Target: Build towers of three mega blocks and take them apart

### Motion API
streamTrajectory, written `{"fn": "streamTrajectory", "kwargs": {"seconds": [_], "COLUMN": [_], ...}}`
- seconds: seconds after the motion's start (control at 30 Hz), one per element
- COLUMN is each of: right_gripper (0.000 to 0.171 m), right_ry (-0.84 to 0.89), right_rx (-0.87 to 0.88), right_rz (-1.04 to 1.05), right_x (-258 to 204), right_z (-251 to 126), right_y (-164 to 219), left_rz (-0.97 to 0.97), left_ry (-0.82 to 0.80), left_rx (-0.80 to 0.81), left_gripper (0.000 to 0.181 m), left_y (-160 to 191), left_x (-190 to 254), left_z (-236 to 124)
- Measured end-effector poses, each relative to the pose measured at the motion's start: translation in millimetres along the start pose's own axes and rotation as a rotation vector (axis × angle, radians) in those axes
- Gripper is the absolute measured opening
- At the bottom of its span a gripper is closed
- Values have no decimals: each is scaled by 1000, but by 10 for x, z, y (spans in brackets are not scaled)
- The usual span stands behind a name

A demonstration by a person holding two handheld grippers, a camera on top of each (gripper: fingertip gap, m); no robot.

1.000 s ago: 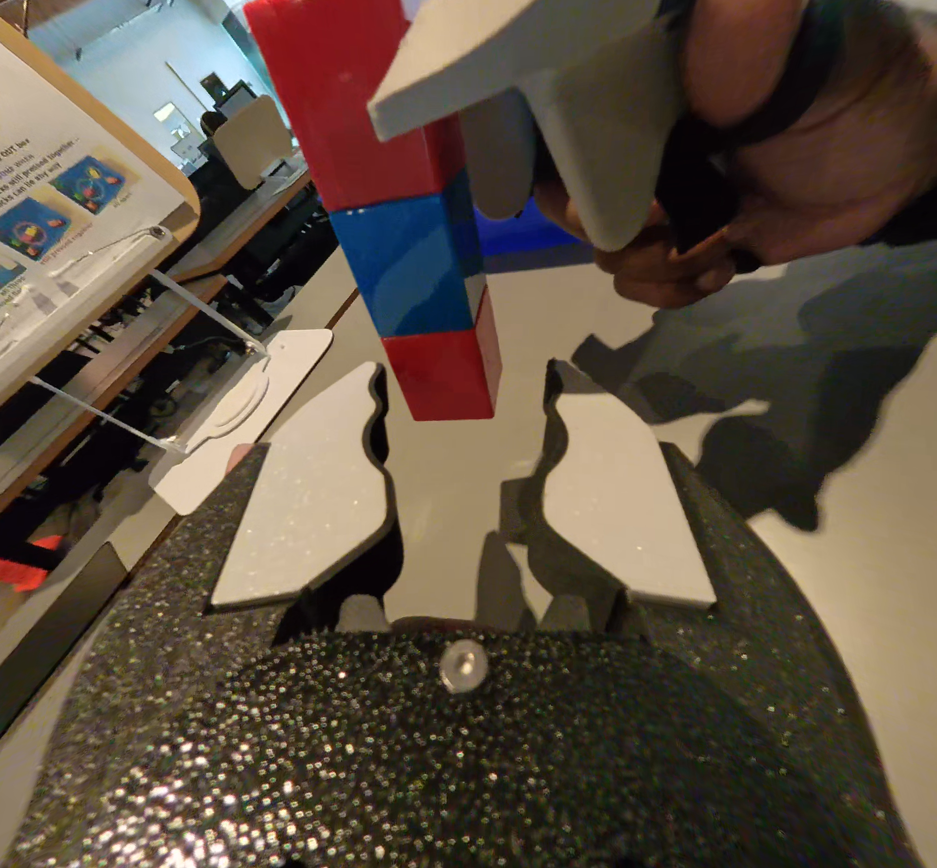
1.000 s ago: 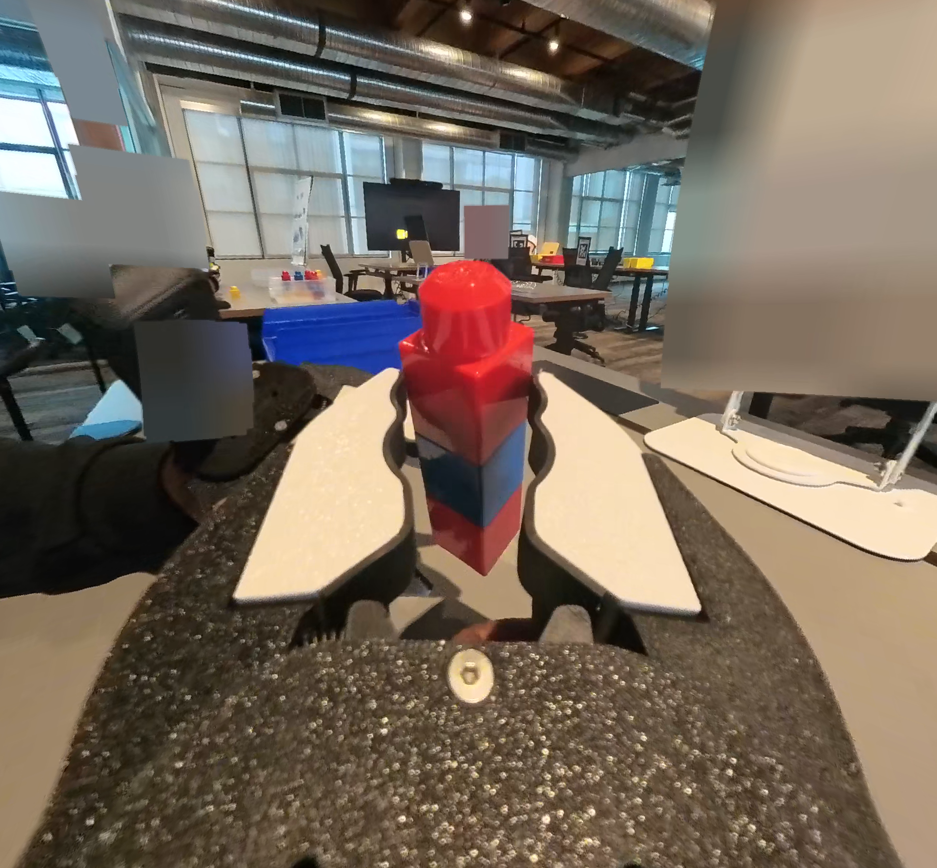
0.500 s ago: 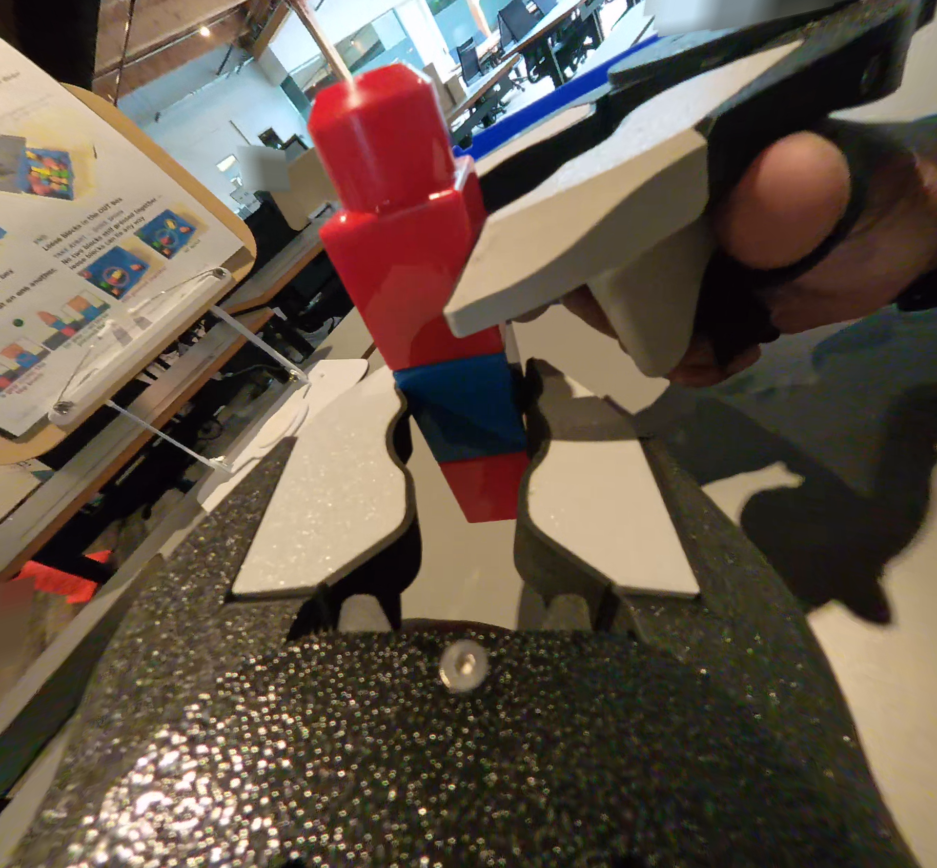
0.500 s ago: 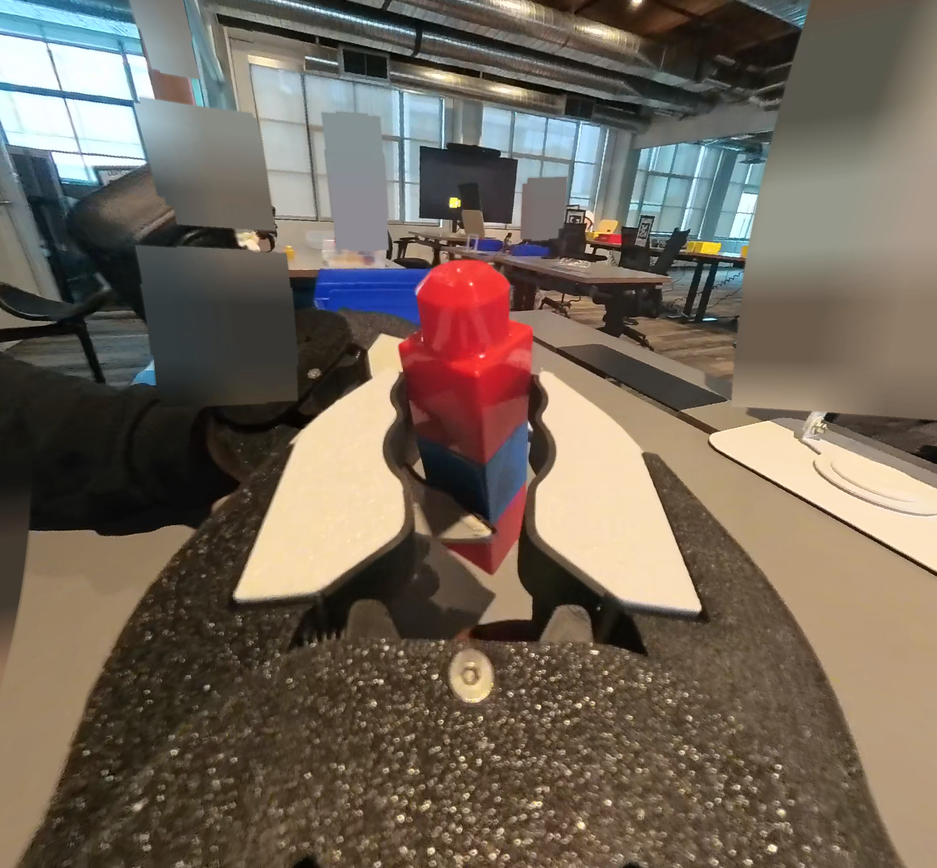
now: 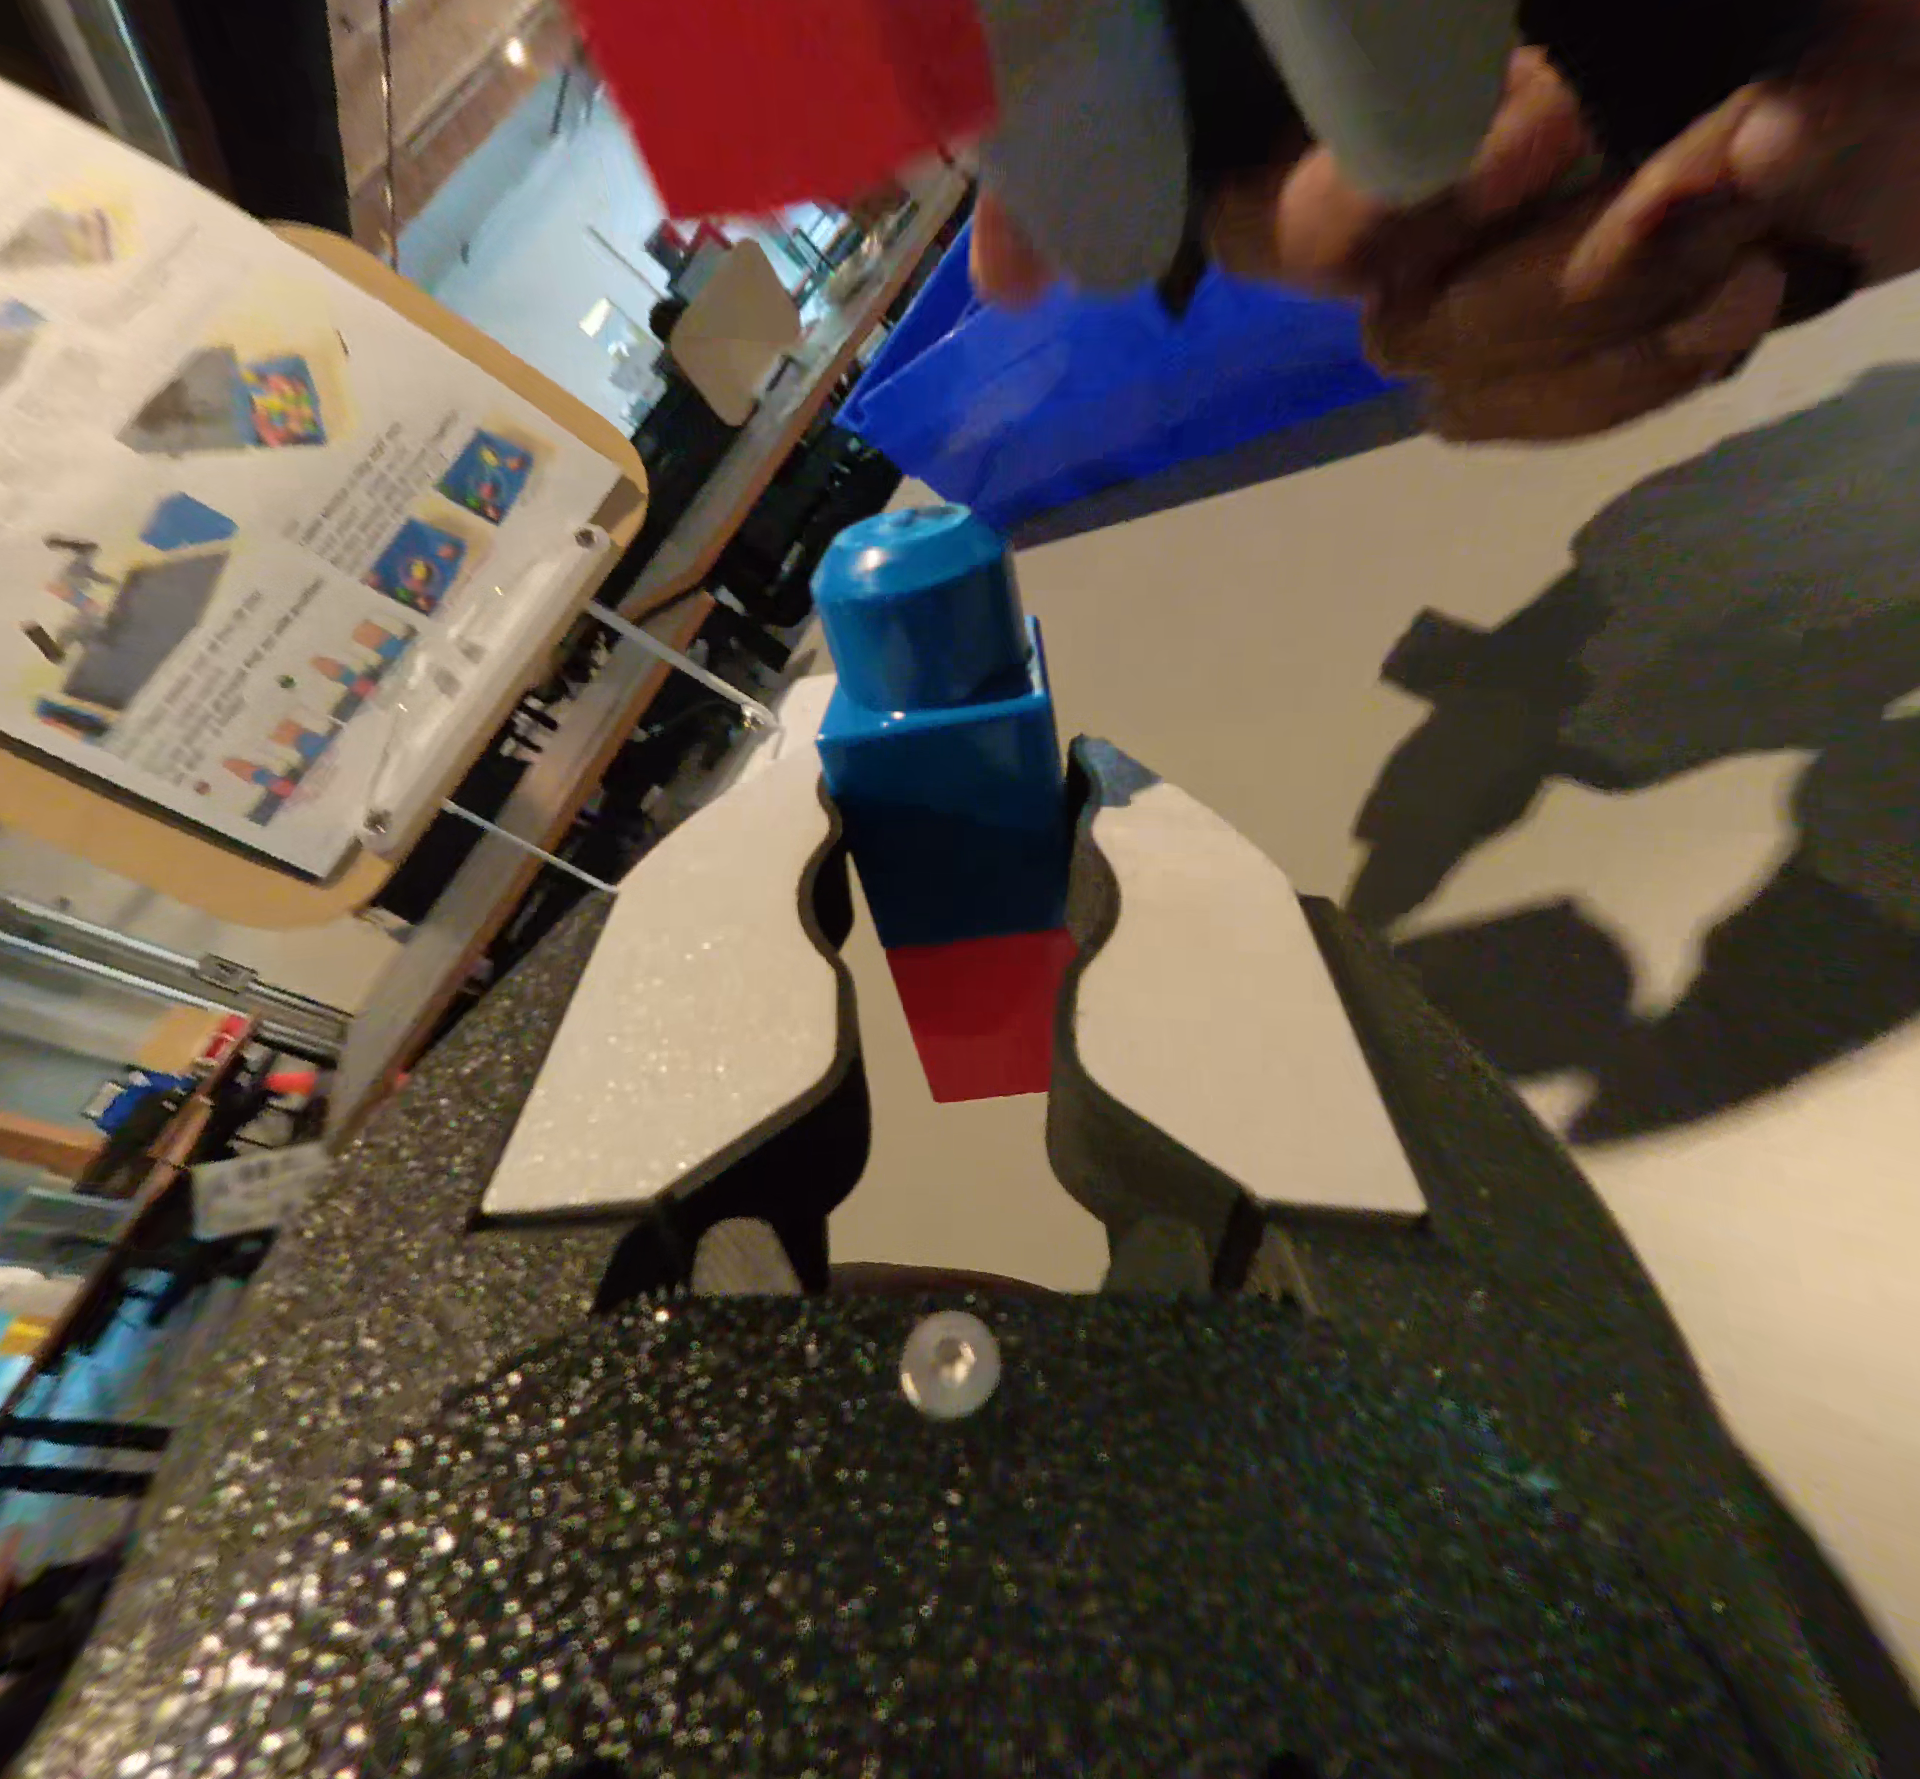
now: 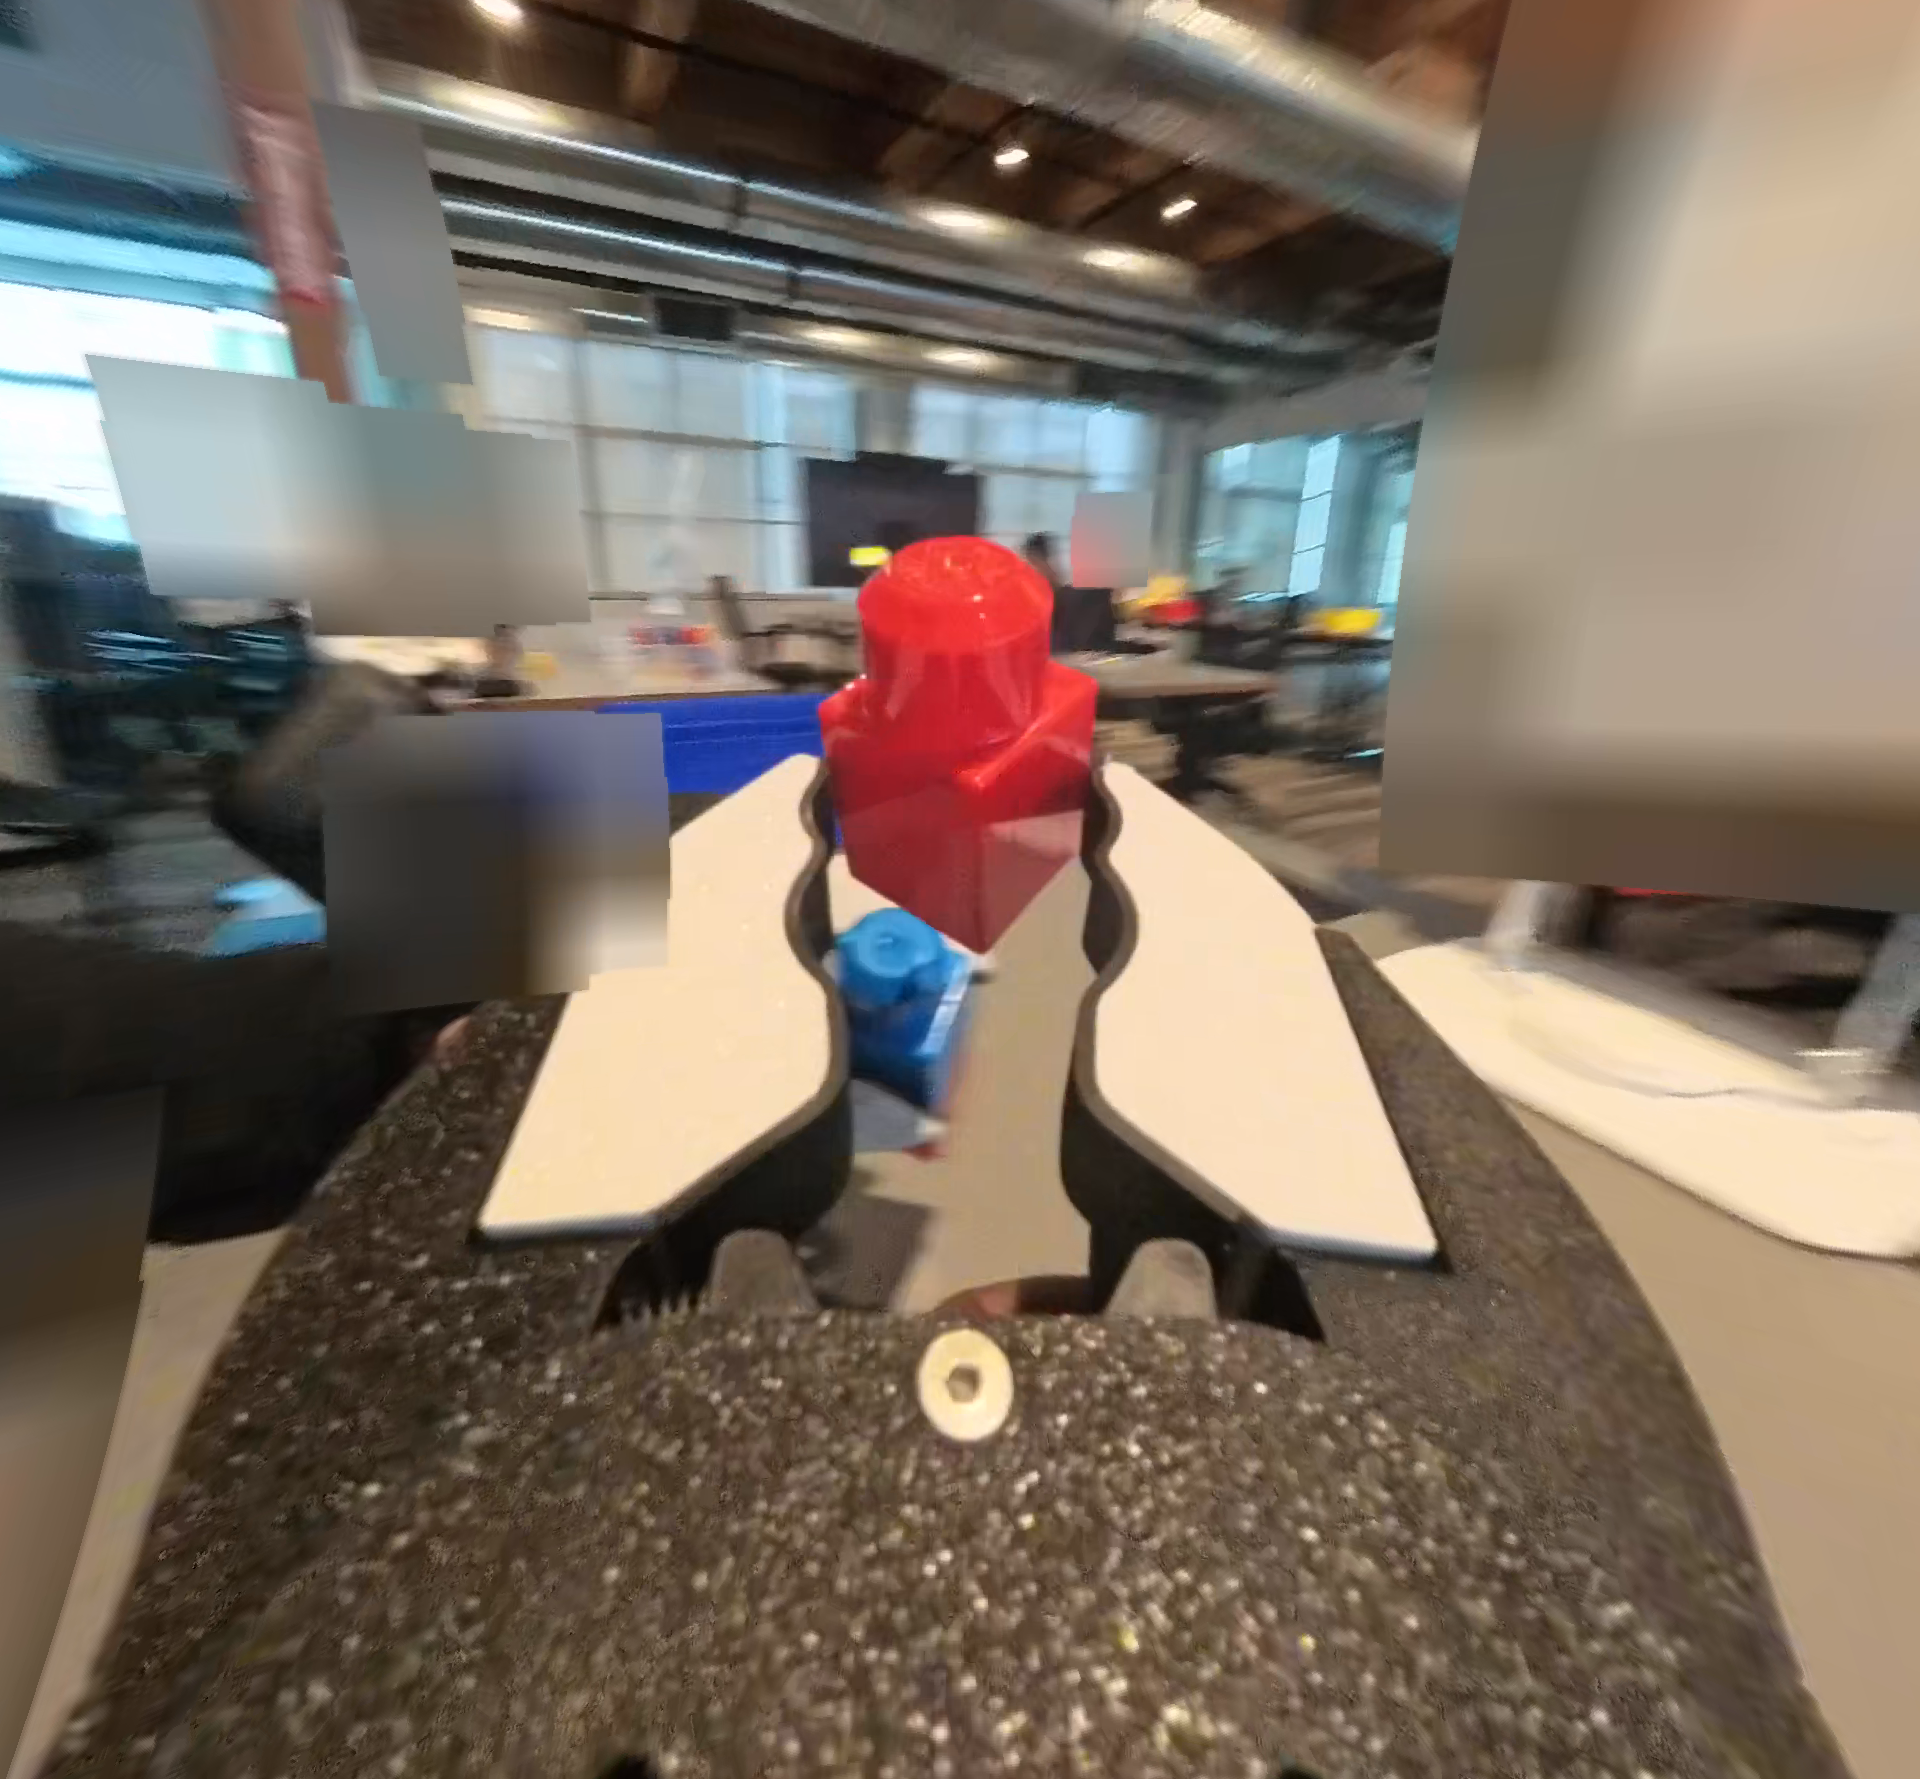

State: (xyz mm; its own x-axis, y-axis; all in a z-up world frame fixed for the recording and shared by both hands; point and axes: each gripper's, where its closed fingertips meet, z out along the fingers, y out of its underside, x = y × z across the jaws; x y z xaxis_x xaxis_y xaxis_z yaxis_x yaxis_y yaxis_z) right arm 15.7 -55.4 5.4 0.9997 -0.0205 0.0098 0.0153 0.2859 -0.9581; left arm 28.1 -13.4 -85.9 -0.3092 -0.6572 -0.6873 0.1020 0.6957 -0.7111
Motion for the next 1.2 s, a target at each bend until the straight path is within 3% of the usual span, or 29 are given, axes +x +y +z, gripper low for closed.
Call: {"fn": "streamTrajectory", "kwargs": {"seconds": [0.13, 0.23, 0.33, 0.43, 0.53, 0.67, 0.77, 0.97, 1.1, 1.2], "right_gripper": [46, 46, 47, 52, 56, 57, 52, 53, 62, 64], "right_ry": [418, 763, 1005, 1040, 1015, 965, 741, 220, 64, 14], "right_rx": [17, -44, -201, -324, -259, -176, -136, -352, -480, -503], "right_rz": [-348, -481, -408, -228, -98, -115, -171, -87, 107, 141], "right_x": [567, 1108, 1640, 1932, 1974, 1852, 1540, 634, 225, 39], "right_z": [-390, -894, -1383, -1630, -1690, -1597, -1217, -359, -71, 49], "right_y": [-393, -599, -476, -179, -173, -337, -368, 290, 724, 870], "left_rz": [-60, -38, -23, -12, -14, -43, -53, -42, 50, 105], "left_ry": [2, 15, 37, 52, 51, 55, 54, 8, -58, -80], "left_rx": [-28, -32, -39, -43, -44, -46, -44, -29, -59, -62], "left_gripper": [38, 38, 38, 39, 39, 39, 39, 39, 39, 39], "left_y": [66, 61, 55, 51, 48, 66, 66, 25, 47, 23], "left_x": [-32, 23, 103, 157, 150, 132, 132, 77, 22, 29], "left_z": [19, 35, 60, 73, 69, 70, 75, 65, 61, 60]}}
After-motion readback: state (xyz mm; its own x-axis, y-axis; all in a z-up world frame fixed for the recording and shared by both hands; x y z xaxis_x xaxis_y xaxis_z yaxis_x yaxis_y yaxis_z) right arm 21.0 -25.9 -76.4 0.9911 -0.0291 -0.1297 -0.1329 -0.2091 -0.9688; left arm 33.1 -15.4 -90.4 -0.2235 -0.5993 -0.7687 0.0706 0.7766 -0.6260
